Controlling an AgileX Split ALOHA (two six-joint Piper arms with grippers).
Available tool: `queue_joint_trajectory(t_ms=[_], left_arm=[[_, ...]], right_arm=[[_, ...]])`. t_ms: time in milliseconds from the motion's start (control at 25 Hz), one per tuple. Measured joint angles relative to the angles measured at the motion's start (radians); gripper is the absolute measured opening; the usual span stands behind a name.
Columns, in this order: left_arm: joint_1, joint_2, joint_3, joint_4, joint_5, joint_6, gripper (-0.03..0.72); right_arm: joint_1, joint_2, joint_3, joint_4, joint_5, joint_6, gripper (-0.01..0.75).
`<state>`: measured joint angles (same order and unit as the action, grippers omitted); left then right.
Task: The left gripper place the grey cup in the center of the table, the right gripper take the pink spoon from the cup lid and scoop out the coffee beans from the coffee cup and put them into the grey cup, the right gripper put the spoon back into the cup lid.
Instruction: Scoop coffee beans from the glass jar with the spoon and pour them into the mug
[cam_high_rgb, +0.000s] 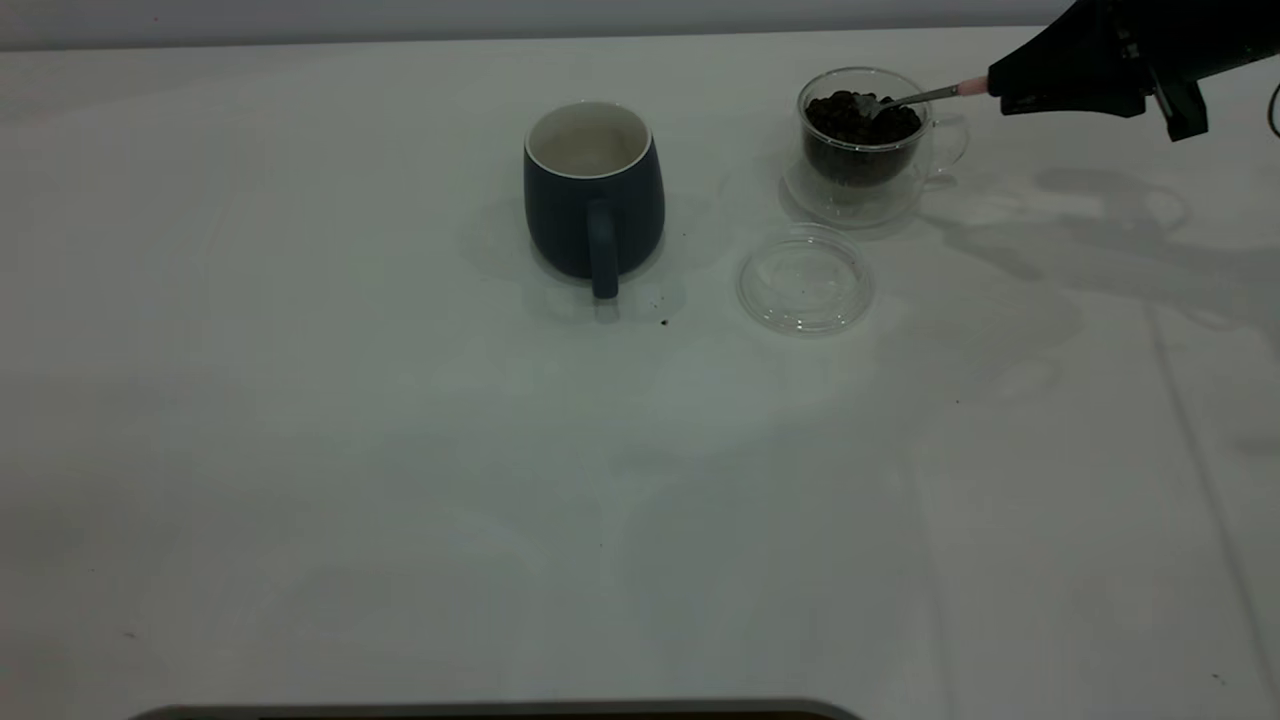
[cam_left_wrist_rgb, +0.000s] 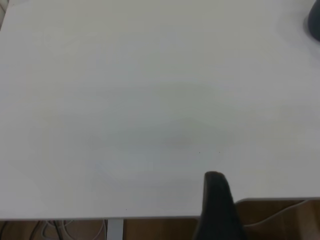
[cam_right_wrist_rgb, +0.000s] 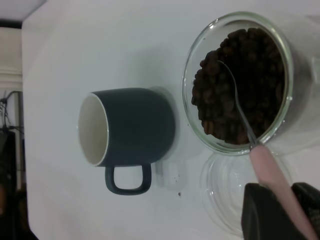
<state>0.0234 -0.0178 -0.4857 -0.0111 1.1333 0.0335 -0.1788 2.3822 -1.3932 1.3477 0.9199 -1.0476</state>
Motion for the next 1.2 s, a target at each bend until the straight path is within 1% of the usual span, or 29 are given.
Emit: queue_joint_trajectory(t_ms=[200,600,880,1040,1200], left_arm=[[0.0,0.0,0.0,0.0,0.0,0.0,0.565],[0.0,0.0,0.0,0.0,0.0,0.0,0.565],[0.0,0.0,0.0,0.0,0.0,0.0,0.565],[0.0,0.0,0.0,0.0,0.0,-0.001,0.565],[0.0,0.0,0.0,0.0,0.0,-0.001,0.565]], right_arm=[[-0.016,0.0,0.0,-0.001,0.031,0.036,0.106],[-0.018,0.019,-0.002,0.002,0.039,0.116,0.106],[-0.018,0.032,-0.005,0.014,0.038,0.141,0.106],[-0.018,0.037,-0.005,0.029,0.039,0.186,0.106],[-0.018,0.073,-0.006,0.085,0.074,0.204,0.106]])
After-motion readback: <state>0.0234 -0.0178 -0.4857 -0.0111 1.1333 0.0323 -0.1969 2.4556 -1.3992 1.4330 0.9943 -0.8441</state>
